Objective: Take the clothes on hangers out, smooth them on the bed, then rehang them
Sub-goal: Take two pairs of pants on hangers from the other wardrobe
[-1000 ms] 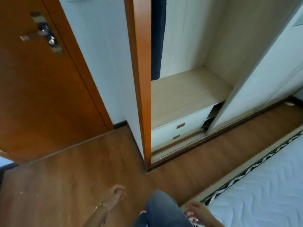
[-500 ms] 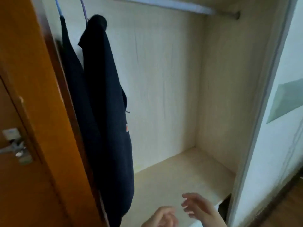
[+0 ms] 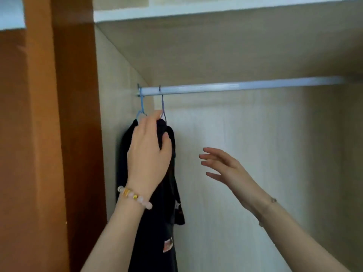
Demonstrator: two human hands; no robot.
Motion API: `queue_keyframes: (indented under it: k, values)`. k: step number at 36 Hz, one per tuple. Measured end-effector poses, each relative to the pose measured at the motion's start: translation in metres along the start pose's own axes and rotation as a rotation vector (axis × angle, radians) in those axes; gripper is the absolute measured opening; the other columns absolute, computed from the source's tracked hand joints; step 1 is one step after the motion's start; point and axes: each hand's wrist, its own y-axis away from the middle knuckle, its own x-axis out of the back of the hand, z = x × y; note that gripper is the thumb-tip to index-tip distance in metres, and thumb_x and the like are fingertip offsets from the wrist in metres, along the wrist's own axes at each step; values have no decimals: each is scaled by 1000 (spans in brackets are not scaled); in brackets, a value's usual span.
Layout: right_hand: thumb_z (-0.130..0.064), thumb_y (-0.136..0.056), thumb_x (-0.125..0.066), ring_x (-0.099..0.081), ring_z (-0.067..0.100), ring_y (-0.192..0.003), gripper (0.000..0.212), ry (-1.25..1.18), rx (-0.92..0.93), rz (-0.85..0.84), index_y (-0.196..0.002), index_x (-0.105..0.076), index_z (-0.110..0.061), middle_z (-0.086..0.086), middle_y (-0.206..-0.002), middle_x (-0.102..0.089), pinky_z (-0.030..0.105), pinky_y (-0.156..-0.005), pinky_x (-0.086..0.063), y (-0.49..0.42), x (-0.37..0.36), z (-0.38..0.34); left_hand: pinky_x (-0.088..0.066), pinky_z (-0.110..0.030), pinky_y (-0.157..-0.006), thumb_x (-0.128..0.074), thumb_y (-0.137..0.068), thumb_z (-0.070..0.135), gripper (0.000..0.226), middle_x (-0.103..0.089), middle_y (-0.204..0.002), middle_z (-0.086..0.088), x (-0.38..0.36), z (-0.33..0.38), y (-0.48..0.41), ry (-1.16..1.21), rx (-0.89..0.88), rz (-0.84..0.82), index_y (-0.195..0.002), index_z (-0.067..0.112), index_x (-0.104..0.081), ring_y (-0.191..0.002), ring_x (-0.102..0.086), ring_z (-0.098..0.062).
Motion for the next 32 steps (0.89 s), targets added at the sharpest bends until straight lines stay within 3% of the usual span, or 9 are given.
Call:
queue_keyframes:
  k: [5, 8, 10, 13, 18, 22, 24, 28, 32]
  values:
    - [-24, -100, -51, -56, 6, -115, 45, 41, 47, -127, -144, -44, -20, -7, -127, -56, 31, -106, -43, -67, -25, -41, -40, -37, -90, -47, -91, 13, 43, -41, -133, -12, 0, -22, -68, -337, 162, -62, -131, 5, -36, -120, -42, -28]
    - [-26, -99, -52, -52, -4, -84, 54, 63, 35, -150, -148, -36, -14, -10, -104, -54, 24, -87, -43, -102, -46, -59, -37, -40, -97, -48, -89, 14, 47, -38, -137, -16, -6, -38, -93, -406, 296, -185, -132, 1, -34, -127, -37, -31]
    - [-30, -96, -54, -53, 1, -77, 51, 64, -10, -174, -142, -44, -11, -4, -98, -56, 22, -69, -43, -121, -58, -61, -38, -39, -98, -49, -88, 18, 47, -41, -136, -19, -12, -50, -104, -442, 373, -298, -130, -1, -38, -126, -40, -33]
    - [-31, -94, -54, -55, 10, -70, 25, 41, -123, -230, -109, -59, -11, 0, -84, -59, 22, -57, -40, -136, -72, -64, -44, -31, -83, -48, -88, 19, 37, -58, -122, -20, -20, -66, -112, -398, 458, -456, -118, -2, -54, -111, -55, -34]
    - [-23, -88, -55, -58, 20, -78, 20, -12, -199, -235, -102, -59, -10, 8, -96, -60, 28, -63, -44, -153, -82, -58, -35, -26, -58, -43, -89, 8, 23, -65, -89, -23, -28, -78, -120, -263, 493, -551, -77, -3, -59, -79, -59, -28]
    - [-12, -78, -54, -52, 23, -76, 17, -101, -235, -200, -94, -55, -9, 12, -91, -52, 28, -61, -38, -162, -84, -53, -35, -21, -46, -48, -88, 6, 23, -54, -66, -4, -38, -91, -120, -75, 577, -521, -67, 9, -55, -60, -51, -18]
    - [-10, -83, -54, -51, 19, -65, 3, -149, -281, -235, -86, -54, -10, 8, -79, -52, 23, -53, -36, -165, -86, -49, -40, -17, -43, -52, -88, 5, 22, -58, -64, -3, -45, -99, -118, 88, 602, -460, -68, 12, -59, -56, -52, -14]
    - [-7, -90, -62, -56, 15, -60, 14, -195, -260, -268, -77, -60, -10, 6, -72, -60, 11, -34, -41, -165, -91, -45, -47, -15, -53, -47, -91, -1, 23, -61, -71, -5, -56, -106, -116, 308, 635, -335, -77, 8, -62, -65, -56, -16]
    - [5, -87, -54, -56, 15, -49, 16, -181, -190, -157, -73, -54, -4, 9, -67, -53, 14, -36, -40, -167, -90, -43, -48, -15, -46, -53, -91, 3, 21, -65, -70, -11, -55, -110, -110, 459, 719, -195, -77, 10, -68, -56, -58, -17]
